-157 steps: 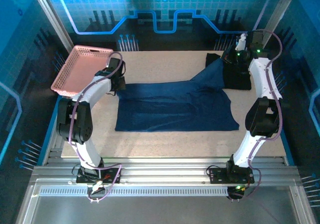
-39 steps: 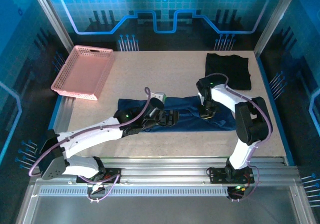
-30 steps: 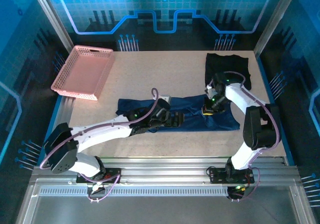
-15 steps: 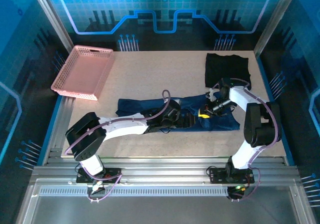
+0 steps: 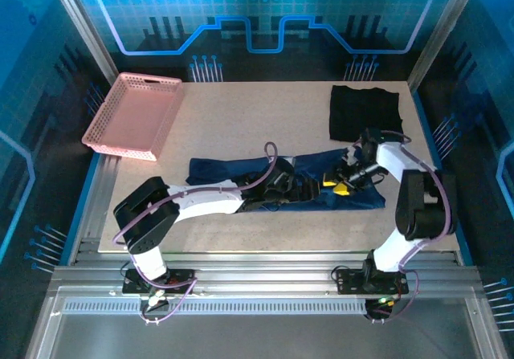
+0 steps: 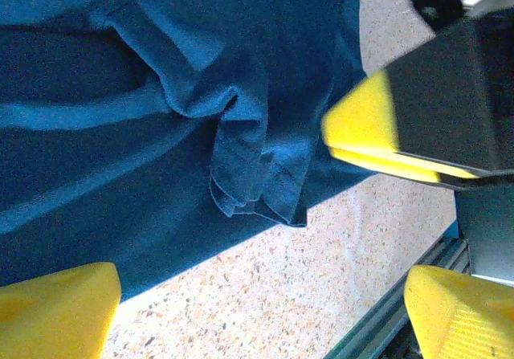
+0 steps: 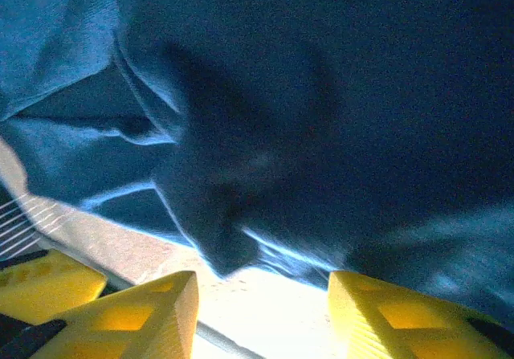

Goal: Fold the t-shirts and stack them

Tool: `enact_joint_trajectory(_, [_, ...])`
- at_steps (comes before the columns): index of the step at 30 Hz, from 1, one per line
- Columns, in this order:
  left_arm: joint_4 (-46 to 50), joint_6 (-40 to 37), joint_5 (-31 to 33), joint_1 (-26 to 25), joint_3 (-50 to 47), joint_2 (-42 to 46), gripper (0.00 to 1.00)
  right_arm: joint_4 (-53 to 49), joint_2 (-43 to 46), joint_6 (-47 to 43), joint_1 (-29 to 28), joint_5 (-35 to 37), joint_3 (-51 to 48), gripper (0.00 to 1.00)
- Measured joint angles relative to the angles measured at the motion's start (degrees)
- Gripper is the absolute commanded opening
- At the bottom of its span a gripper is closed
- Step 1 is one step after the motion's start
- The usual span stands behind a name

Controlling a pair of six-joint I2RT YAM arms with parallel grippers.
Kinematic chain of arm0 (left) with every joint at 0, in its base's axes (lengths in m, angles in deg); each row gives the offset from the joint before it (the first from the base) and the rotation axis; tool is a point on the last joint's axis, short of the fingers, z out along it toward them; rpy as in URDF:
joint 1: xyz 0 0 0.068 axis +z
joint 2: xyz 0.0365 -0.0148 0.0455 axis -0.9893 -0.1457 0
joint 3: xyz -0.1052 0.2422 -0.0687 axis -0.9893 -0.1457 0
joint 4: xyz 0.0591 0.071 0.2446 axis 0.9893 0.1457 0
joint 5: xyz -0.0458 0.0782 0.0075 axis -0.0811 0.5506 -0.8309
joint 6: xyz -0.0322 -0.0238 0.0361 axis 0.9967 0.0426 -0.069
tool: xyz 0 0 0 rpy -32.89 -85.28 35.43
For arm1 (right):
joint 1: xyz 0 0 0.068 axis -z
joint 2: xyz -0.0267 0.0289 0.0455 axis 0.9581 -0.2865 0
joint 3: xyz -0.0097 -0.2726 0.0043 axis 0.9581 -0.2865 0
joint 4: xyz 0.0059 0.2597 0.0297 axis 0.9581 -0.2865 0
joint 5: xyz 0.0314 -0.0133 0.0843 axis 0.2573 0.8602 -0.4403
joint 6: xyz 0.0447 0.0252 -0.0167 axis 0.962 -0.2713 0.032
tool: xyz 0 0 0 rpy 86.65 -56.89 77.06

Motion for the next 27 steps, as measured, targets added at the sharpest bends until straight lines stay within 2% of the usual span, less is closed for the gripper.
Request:
enact_joint_trajectory(5, [0.74, 1.95, -0.11, 0.02, 2.49, -2.84, 0.85, -1.46, 6.75, 2.49, 0.72, 6.21, -1.70, 0.43])
enact_joint_trajectory(13, [1.27, 4.48, -1.66, 0.04, 5.16, -6.95, 0.84, 0.70, 2.62, 5.18, 0.59, 8.33, -9.79, 0.42])
enact_joint_trajectory(27, [1.29, 4.96, -2.14, 0.59, 5.16, -7.10, 0.83, 5.90, -1.62, 8.22, -2.54, 8.17, -9.66, 0.38])
